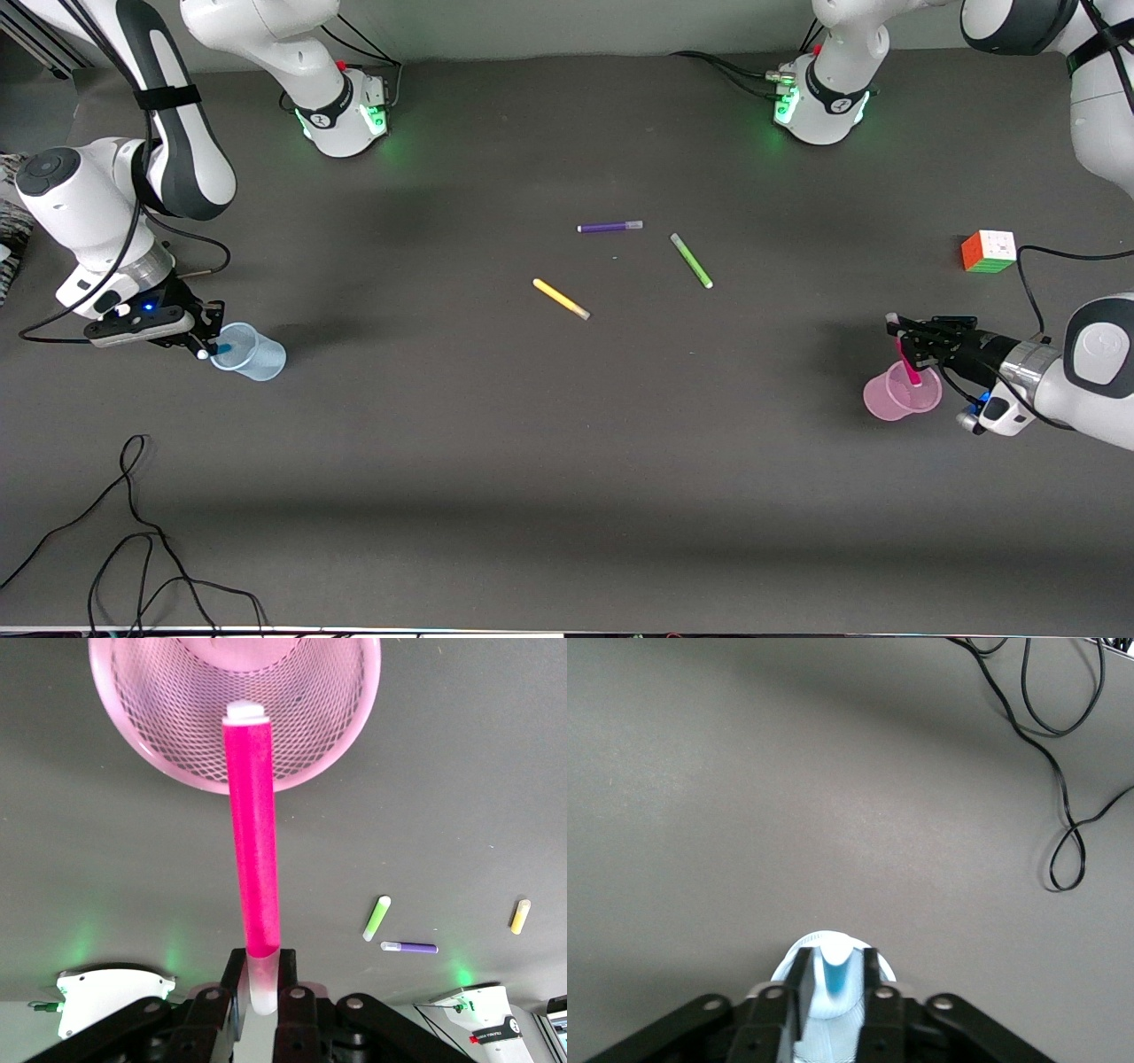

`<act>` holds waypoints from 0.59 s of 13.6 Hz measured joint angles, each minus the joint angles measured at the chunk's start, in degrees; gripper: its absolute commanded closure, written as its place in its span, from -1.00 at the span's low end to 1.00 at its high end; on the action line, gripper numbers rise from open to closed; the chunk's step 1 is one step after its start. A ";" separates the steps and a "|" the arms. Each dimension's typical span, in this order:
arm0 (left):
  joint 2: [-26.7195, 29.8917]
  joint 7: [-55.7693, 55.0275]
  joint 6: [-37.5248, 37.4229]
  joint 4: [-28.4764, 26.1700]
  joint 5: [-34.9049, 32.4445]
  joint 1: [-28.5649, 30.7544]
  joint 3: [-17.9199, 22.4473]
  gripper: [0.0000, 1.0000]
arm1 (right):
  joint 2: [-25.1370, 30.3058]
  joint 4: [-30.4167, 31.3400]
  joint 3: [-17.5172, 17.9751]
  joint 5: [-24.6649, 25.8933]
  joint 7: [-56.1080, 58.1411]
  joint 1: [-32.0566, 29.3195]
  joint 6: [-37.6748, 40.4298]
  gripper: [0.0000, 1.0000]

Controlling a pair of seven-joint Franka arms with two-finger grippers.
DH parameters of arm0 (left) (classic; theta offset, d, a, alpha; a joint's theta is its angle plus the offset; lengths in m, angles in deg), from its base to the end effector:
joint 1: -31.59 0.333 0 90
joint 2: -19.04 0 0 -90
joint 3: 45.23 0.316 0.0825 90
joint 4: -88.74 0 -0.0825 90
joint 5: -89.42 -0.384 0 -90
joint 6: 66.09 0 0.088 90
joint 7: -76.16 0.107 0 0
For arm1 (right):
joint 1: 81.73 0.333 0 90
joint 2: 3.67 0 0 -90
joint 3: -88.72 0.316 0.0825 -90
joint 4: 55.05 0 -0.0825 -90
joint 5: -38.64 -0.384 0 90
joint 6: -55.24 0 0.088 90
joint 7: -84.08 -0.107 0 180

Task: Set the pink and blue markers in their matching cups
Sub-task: 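Lower the blue marker into the clear cup while the left gripper lowers pink, then open both grippers to release the markers into the cups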

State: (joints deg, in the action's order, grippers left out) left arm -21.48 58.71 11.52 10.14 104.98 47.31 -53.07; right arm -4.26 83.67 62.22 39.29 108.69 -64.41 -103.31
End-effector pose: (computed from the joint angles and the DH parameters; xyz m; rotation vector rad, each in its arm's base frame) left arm 0.6383 0.0708 0.2765 2.5661 0.6322 -1.0349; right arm 0.5105 -0.0820 0.3393 2.9662 0.4179 0.4828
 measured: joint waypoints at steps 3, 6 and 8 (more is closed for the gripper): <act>-0.25 1.15 0.84 0.06 0.02 0.00 -0.07 -0.07 | -0.07 0.00 0.00 -0.03 0.00 0.00 0.00 -1.00; -0.31 3.04 1.00 0.06 0.02 0.01 -0.07 -0.51 | -0.07 -0.02 0.00 -0.03 0.00 0.01 0.07 -1.00; -0.31 3.19 1.01 0.14 0.02 0.00 -0.17 -0.94 | -0.05 -0.48 0.02 -0.03 0.00 0.05 1.95 -1.00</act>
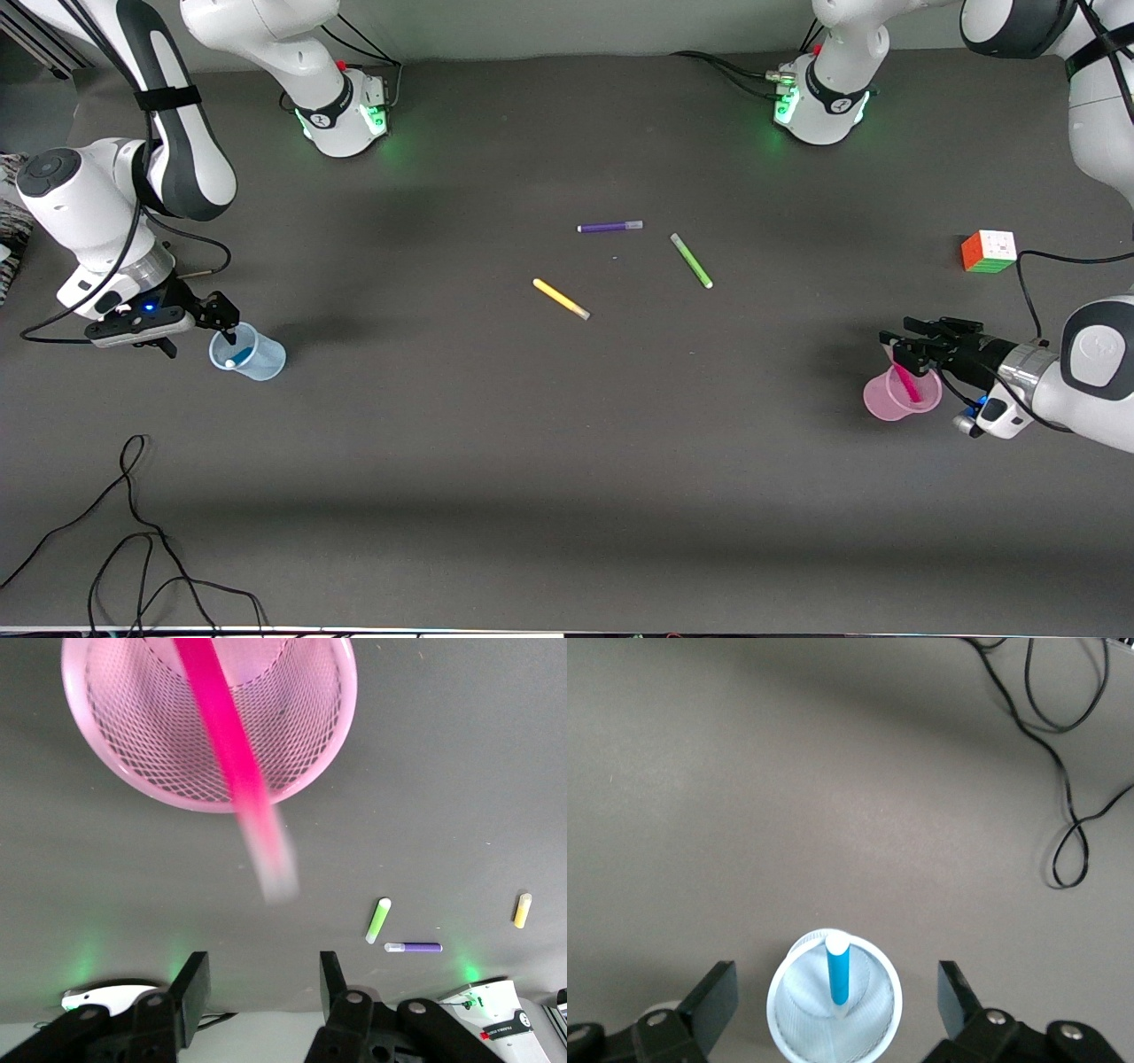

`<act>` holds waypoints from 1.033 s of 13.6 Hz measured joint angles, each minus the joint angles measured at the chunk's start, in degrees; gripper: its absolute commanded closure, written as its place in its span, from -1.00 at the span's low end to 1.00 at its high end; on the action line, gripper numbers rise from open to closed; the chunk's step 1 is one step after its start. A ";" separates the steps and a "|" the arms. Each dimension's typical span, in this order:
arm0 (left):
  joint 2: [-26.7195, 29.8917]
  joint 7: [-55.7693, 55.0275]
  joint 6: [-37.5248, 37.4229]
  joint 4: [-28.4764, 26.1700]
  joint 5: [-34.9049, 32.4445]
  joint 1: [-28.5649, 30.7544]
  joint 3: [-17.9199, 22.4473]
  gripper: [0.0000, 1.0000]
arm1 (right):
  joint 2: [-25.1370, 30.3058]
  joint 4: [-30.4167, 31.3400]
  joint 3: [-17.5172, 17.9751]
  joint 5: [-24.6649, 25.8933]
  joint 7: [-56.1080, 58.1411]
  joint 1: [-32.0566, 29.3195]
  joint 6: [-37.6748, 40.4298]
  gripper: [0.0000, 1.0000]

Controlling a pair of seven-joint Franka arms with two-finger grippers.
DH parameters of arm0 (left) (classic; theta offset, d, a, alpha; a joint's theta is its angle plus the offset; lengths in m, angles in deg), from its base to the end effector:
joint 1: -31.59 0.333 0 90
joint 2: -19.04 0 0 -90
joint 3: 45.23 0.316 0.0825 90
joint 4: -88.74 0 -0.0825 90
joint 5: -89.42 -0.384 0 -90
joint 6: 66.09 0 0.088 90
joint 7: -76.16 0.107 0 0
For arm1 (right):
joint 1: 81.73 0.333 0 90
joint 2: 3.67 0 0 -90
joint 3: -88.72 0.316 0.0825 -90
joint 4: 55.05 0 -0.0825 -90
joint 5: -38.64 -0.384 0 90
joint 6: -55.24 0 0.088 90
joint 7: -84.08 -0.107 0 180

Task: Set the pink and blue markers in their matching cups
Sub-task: 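Open both grippers to release the markers into the cups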

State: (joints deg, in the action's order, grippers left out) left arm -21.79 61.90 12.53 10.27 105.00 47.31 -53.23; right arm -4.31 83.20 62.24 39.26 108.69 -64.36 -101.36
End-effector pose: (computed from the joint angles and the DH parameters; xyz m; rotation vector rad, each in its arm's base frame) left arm 0.6411 0.0701 0.2740 2.5729 0.5599 -0.9974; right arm 0.5106 -0.0814 0.3384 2.9793 0.4207 0.4456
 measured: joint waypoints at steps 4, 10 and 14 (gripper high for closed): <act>0.00 0.12 0.01 0.38 -0.36 -0.14 -0.32 -0.97 | 0.78 -5.80 0.35 -0.25 -0.33 0.08 10.87 -1.00; 2.81 0.10 -0.07 2.60 -10.98 -4.25 -1.33 -0.97 | 4.94 -22.40 4.87 -0.57 -8.17 -0.07 39.36 -1.00; 12.39 -0.05 0.57 -1.35 -15.95 -7.56 -1.30 -0.97 | 12.07 -27.48 18.65 -0.54 -16.58 -7.09 50.12 -1.00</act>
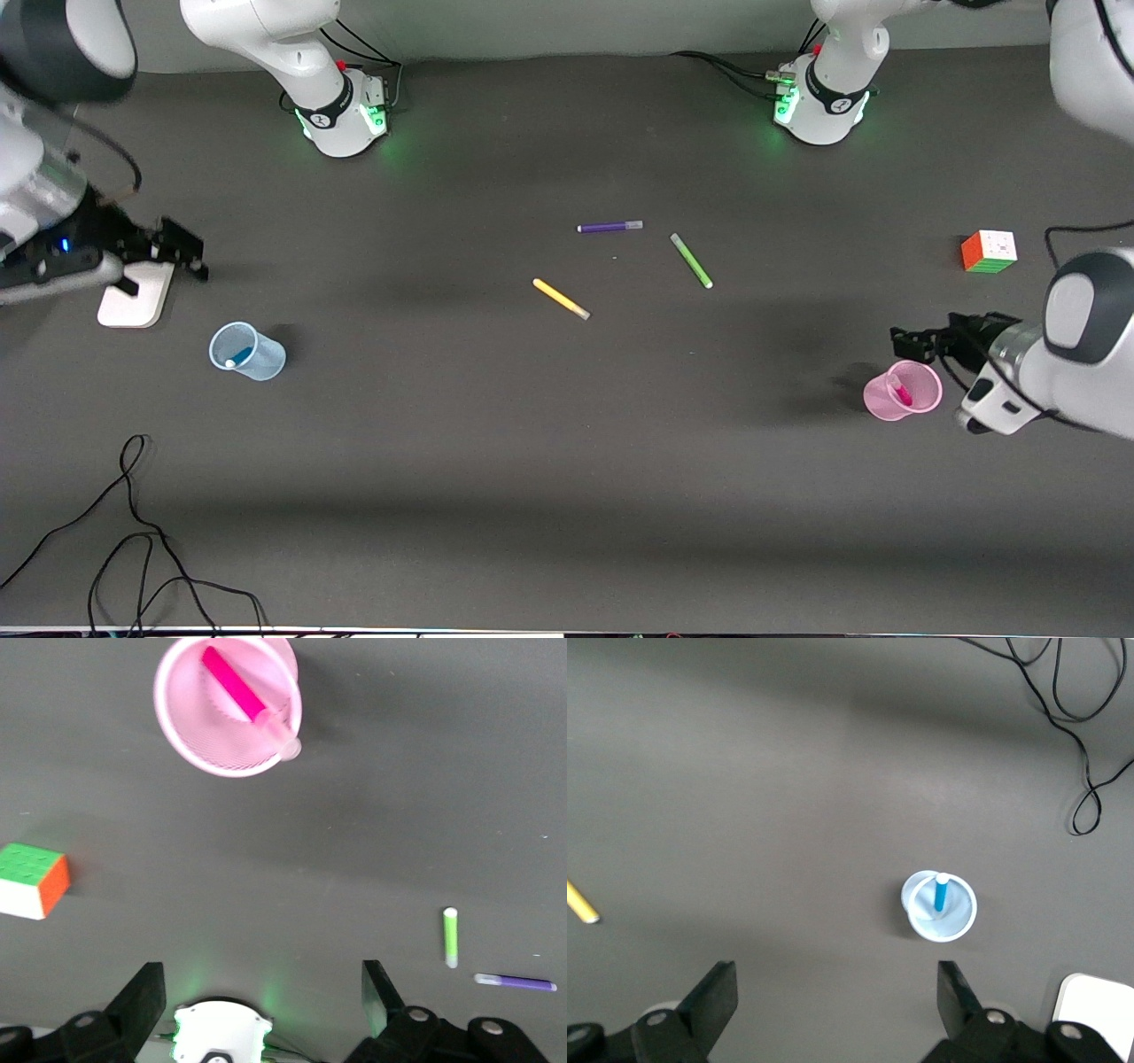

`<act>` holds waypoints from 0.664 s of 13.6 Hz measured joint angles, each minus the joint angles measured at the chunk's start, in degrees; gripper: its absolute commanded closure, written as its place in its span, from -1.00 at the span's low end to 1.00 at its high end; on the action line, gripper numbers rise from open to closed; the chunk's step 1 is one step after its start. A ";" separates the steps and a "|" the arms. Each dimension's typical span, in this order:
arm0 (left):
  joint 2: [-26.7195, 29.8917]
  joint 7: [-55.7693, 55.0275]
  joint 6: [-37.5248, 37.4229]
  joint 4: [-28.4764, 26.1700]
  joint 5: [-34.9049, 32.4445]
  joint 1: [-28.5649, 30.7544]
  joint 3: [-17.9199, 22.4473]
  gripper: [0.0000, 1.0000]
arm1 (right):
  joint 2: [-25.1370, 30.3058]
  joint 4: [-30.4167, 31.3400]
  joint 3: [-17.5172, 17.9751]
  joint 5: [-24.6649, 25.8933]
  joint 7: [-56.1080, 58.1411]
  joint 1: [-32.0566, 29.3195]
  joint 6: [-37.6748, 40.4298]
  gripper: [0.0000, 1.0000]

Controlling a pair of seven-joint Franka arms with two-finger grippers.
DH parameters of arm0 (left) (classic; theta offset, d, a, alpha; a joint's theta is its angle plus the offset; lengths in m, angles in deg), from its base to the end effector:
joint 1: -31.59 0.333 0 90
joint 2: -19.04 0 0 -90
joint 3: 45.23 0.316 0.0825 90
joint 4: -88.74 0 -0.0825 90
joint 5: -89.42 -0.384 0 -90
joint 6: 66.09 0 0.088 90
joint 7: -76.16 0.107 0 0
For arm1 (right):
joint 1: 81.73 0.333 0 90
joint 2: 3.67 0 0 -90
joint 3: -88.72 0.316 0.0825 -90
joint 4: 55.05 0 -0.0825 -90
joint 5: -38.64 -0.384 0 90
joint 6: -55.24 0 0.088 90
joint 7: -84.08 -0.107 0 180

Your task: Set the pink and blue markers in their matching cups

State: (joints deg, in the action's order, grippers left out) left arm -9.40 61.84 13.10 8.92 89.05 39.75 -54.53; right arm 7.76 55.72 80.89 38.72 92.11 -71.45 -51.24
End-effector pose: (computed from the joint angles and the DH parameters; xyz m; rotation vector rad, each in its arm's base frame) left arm 0.6381 0.0053 0.3966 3.0161 0.3471 -0.7853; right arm 0.5114 0.0164 0.5819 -3.1026 -0.2866 -0.1932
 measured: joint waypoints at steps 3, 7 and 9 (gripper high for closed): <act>11.34 0.00 7.68 -11.55 -0.72 -0.94 0.00 -0.97 | 2.61 -3.56 2.19 0.03 -2.29 -0.68 5.70 -1.00; 28.98 0.05 16.39 -28.36 -1.64 -3.39 -0.04 -0.98 | 1.53 -5.31 2.04 0.02 -3.65 -1.14 8.04 -0.99; 33.28 0.22 16.67 -29.40 -2.93 -3.67 -0.05 -0.98 | -1.57 -8.25 2.03 0.02 -3.91 -1.14 8.14 -1.00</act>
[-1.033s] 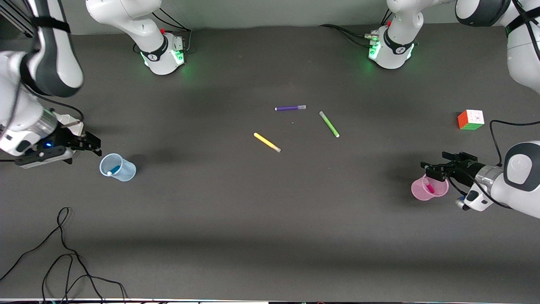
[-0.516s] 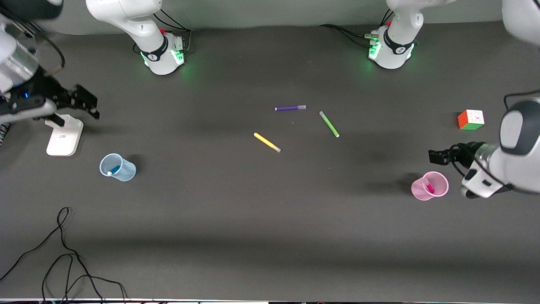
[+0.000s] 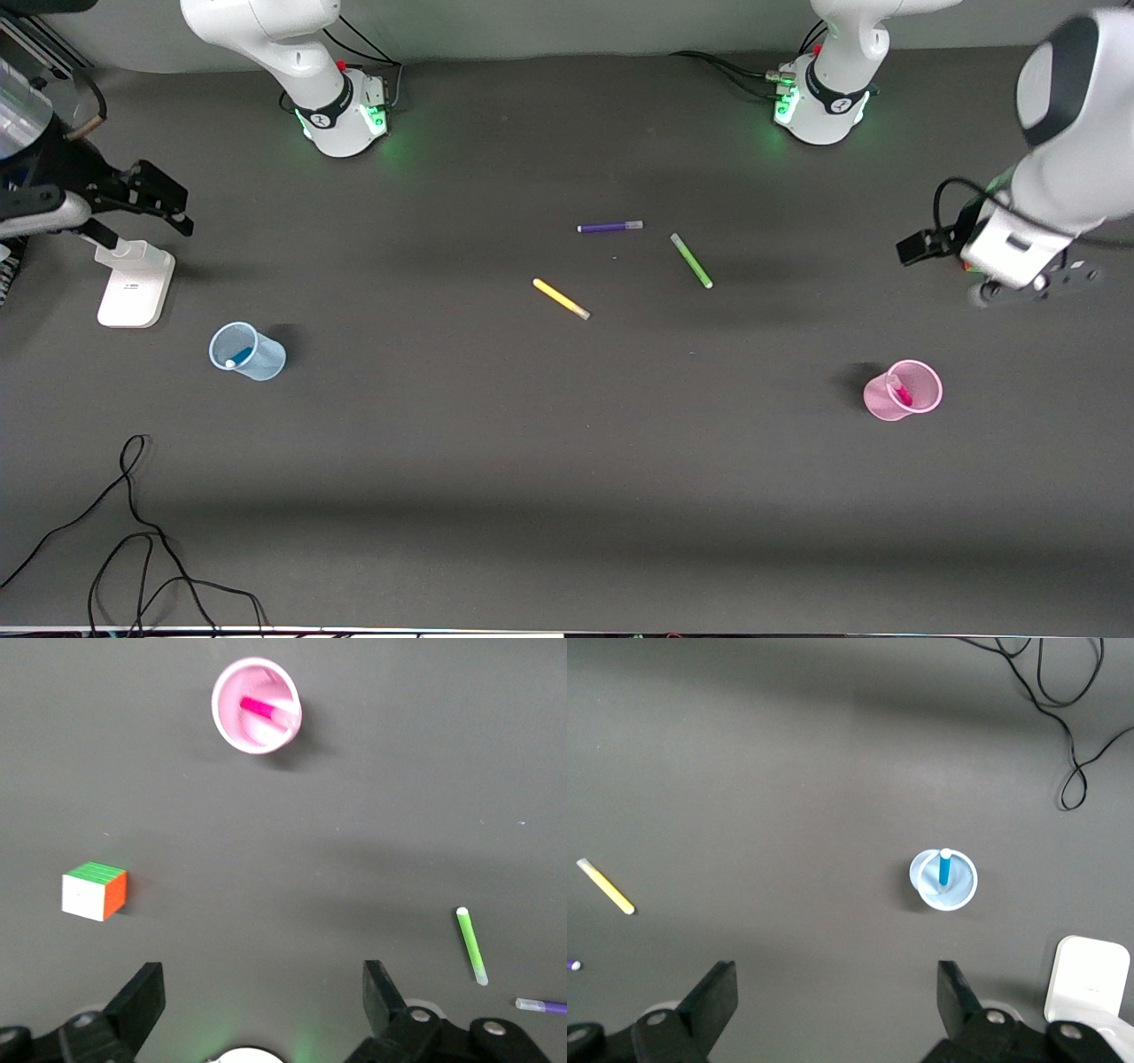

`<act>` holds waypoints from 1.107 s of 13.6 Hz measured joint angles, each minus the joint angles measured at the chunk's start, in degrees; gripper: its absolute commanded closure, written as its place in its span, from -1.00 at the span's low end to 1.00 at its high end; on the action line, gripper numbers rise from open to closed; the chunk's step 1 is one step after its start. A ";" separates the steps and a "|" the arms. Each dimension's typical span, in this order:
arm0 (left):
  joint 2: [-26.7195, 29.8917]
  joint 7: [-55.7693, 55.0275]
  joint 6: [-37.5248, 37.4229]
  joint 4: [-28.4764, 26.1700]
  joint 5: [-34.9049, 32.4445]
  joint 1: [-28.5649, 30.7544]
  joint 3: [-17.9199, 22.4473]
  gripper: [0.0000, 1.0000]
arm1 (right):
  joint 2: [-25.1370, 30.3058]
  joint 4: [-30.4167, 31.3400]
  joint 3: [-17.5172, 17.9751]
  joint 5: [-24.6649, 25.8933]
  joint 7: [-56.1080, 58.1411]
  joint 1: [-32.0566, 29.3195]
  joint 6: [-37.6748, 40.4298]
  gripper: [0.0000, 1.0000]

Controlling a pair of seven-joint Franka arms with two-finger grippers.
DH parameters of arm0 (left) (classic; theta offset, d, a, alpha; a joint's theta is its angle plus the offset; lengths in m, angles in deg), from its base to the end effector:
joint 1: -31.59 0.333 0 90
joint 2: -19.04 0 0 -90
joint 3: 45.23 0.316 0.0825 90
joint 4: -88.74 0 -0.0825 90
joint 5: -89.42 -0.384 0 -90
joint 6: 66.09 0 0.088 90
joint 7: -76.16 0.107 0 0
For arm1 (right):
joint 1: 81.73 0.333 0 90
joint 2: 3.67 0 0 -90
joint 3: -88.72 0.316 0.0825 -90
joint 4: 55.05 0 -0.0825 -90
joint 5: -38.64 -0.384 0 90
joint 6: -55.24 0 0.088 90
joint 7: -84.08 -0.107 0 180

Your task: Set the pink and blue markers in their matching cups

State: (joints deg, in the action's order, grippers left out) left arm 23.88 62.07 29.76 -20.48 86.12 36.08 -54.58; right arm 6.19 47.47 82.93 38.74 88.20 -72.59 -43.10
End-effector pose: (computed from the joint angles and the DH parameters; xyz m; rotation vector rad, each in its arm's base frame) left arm 0.5178 -0.0407 0.5201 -3.0316 -0.2316 0.2079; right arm 0.5124 0.0255 0.6248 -3.1162 -0.2047 -0.1537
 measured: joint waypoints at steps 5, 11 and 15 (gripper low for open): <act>0.74 0.20 -4.59 5.58 -0.26 -5.28 3.43 -0.98 | -6.47 -8.01 0.00 -0.02 -2.47 -0.03 1.86 -0.99; -0.84 0.51 -3.83 7.80 -0.31 -14.16 10.51 -0.98 | -7.08 -8.16 -0.58 -3.93 -5.95 -0.06 6.04 -1.00; -1.22 2.03 -3.69 8.07 -0.31 -7.27 4.31 -0.98 | -7.34 -8.13 -0.62 -3.78 -5.99 -0.07 6.12 -1.00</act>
State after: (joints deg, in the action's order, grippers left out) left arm 22.67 64.10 26.07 -12.41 85.81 28.80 -50.28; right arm -1.15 39.33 82.30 34.96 82.20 -72.66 -36.98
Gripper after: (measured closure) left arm 0.004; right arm 0.000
